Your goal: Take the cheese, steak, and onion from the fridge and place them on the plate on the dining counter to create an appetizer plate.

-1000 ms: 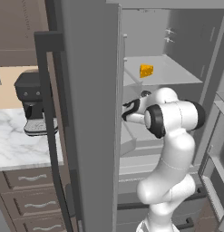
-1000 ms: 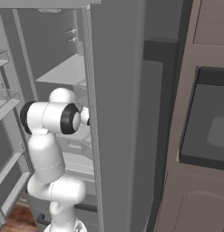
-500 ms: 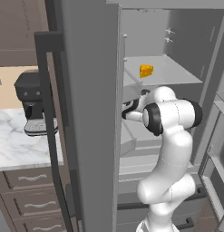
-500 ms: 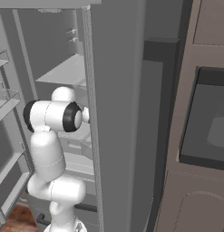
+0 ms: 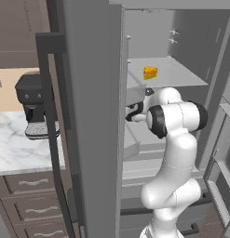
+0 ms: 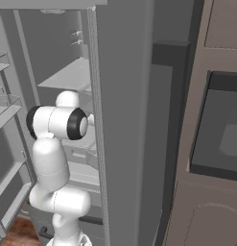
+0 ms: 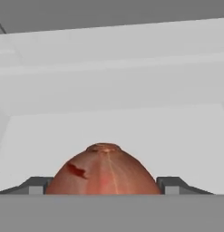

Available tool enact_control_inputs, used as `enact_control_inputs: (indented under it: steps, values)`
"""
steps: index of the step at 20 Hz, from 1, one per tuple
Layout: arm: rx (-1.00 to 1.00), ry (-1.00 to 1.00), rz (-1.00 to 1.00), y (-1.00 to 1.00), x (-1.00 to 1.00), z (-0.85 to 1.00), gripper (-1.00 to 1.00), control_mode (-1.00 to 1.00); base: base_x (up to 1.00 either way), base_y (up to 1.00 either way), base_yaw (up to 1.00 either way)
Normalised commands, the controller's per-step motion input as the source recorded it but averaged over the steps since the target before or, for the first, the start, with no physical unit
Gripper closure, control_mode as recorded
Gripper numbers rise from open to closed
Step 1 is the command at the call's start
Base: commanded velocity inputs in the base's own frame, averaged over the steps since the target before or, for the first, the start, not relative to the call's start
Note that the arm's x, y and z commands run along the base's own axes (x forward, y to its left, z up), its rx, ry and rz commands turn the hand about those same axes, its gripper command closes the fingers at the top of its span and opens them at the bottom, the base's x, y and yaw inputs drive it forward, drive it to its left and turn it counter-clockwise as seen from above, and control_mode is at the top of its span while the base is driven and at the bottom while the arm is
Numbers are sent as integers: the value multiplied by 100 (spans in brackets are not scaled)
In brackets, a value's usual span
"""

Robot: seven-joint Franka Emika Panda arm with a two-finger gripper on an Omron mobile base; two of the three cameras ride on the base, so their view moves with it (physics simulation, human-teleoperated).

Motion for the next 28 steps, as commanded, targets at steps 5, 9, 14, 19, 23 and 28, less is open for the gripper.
enact_control_inputs:
  steps: [5,9,14,19,23,28]
  values:
    - [0,0,-6,0,-76,-49,100,-100,0,0,0]
    - [0,0,-3,0,-97,-56,100,-100,0,0,0]
    - [0,-1,-2,0,-98,-35,100,-100,0,0,0]
    - [0,-1,-3,0,-100,4,100,-100,0,0,0]
    - [0,-3,-1,-2,-100,83,100,-100,0,0,0]
    - [0,0,0,-1,-100,100,100,-100,0,0,0]
